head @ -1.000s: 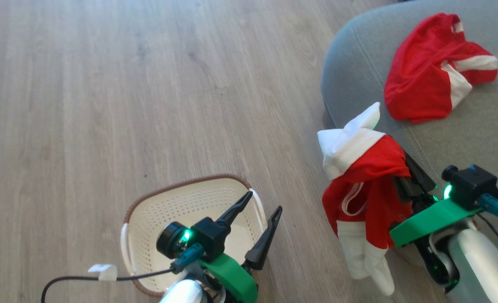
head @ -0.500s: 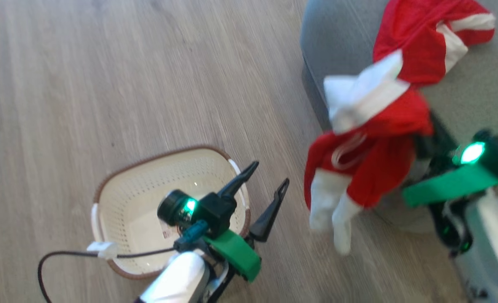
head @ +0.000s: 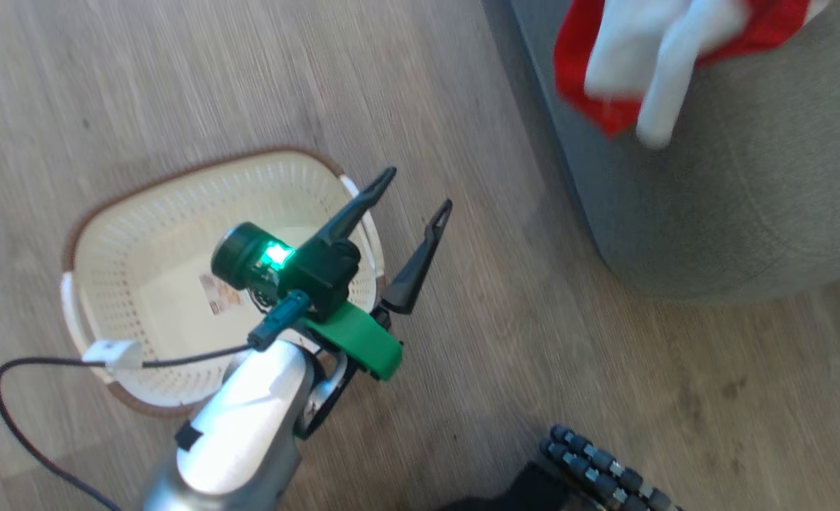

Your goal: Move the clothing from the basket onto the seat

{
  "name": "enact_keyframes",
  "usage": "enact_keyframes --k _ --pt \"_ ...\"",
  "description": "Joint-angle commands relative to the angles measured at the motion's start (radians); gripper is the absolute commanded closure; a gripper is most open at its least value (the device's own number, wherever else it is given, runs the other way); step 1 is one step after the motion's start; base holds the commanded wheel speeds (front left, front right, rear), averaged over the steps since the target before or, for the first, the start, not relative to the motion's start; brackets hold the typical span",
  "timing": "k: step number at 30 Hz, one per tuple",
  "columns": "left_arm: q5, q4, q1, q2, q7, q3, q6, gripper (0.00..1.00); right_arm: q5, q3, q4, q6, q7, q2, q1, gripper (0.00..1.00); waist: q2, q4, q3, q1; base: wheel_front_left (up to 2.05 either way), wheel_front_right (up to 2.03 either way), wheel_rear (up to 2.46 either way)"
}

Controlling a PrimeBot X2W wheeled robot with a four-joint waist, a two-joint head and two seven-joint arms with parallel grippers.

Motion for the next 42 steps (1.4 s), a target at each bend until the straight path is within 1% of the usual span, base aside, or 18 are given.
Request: enact_keyframes --k 1,3,6,8,10,13,16,20,21,23,24,26,29,34,37,42 --pt "0.011 -0.036 -0.024 0.011 -0.001 0.029 0.004 0.0 0.009 -0.048 0.028 0.007 0.029 -0.051 -0.103 1.0 0.0 -0.008 0.094 -0.0004 0.0 0.0 0.0" --pt "0.014 -0.036 -0.035 0.013 -0.002 0.026 0.001 0.0 -0.003 -0.122 0.114 0.007 0.057 -0.097 -0.212 1.0 0.0 0.005 0.119 -0.0004 0.0 0.0 0.0" --pt "0.017 -0.037 -0.051 0.009 -0.003 0.018 -0.002 0.0 -0.072 -0.226 0.227 0.007 0.085 -0.189 -0.341 1.0 0.0 0.033 0.15 -0.0004 0.0 0.0 0.0" --pt "0.014 -0.04 -0.054 0.009 -0.004 0.023 0.003 0.0 -0.107 -0.279 0.284 0.007 0.098 -0.235 -0.396 1.0 0.0 0.041 0.166 -0.0004 0.0 0.0 0.0" --pt "0.013 -0.042 -0.053 0.015 -0.005 0.03 0.009 0.0 -0.135 -0.308 0.33 0.007 0.103 -0.265 -0.418 1.0 0.0 0.042 0.182 -0.0004 0.0 0.0 0.0" --pt "0.012 -0.048 -0.048 0.031 -0.001 0.036 0.013 0.0 -0.158 -0.336 0.405 0.007 0.102 -0.273 -0.398 1.0 0.0 0.034 0.206 -0.0004 0.0 0.0 0.0" --pt "0.013 -0.055 -0.043 0.046 0.012 0.038 0.018 0.0 -0.195 -0.322 0.491 0.007 0.09 -0.25 -0.32 1.0 0.0 0.019 0.228 -0.0004 0.0 0.0 0.0" --pt "0.011 -0.07 -0.028 0.063 0.026 0.041 0.027 0.0 -0.235 -0.307 0.607 0.007 0.045 -0.202 -0.233 1.0 0.0 0.0 0.238 -0.0004 0.0 0.0 0.0" --pt "0.011 -0.073 -0.022 0.069 0.029 0.044 0.031 0.0 -0.244 -0.304 0.64 0.007 0.042 -0.188 -0.217 0.96 0.0 -0.006 0.236 -0.0004 0.0 0.0 0.0" --pt "0.008 -0.076 -0.01 0.077 0.034 0.048 0.038 0.0 -0.262 -0.294 0.694 0.007 0.033 -0.167 -0.192 0.47 0.0 -0.015 0.229 -0.0004 0.0 0.0 0.0" --pt "0.006 -0.078 -0.004 0.08 0.035 0.05 0.042 0.0 -0.27 -0.289 0.717 0.007 0.027 -0.158 -0.183 0.0 0.0 -0.021 0.222 -0.0004 0.0 0.0 0.0" --pt "0.0 -0.083 0.01 0.084 0.039 0.054 0.049 0.0 -0.275 -0.287 0.746 0.007 0.011 -0.14 -0.172 0.0 0.0 -0.029 0.206 -0.0004 0.0 0.0 0.0" --pt "-0.004 -0.088 0.019 0.085 0.042 0.052 0.052 0.0 -0.284 -0.284 0.764 0.007 0.0 -0.135 -0.158 0.0 0.0 -0.034 0.189 -0.0004 0.0 0.0 0.0" --pt "-0.017 -0.087 0.028 0.074 0.038 0.046 0.054 0.0 -0.313 -0.234 0.775 0.007 -0.017 -0.13 -0.109 0.0 0.0 -0.033 0.137 -0.0004 0.0 0.0 0.0" --pt "-0.031 -0.075 0.035 0.063 0.028 0.049 0.057 0.0 -0.305 -0.186 0.724 0.007 -0.034 -0.118 -0.046 0.0 0.0 -0.026 0.094 -0.0004 0.0 0.0 0.0" --pt "-0.063 -0.039 0.064 0.05 0.005 0.072 0.064 0.0 -0.255 -0.104 0.563 0.007 -0.048 -0.088 0.091 0.0 0.0 -0.005 0.003 -0.0004 0.0 0.0 0.0"
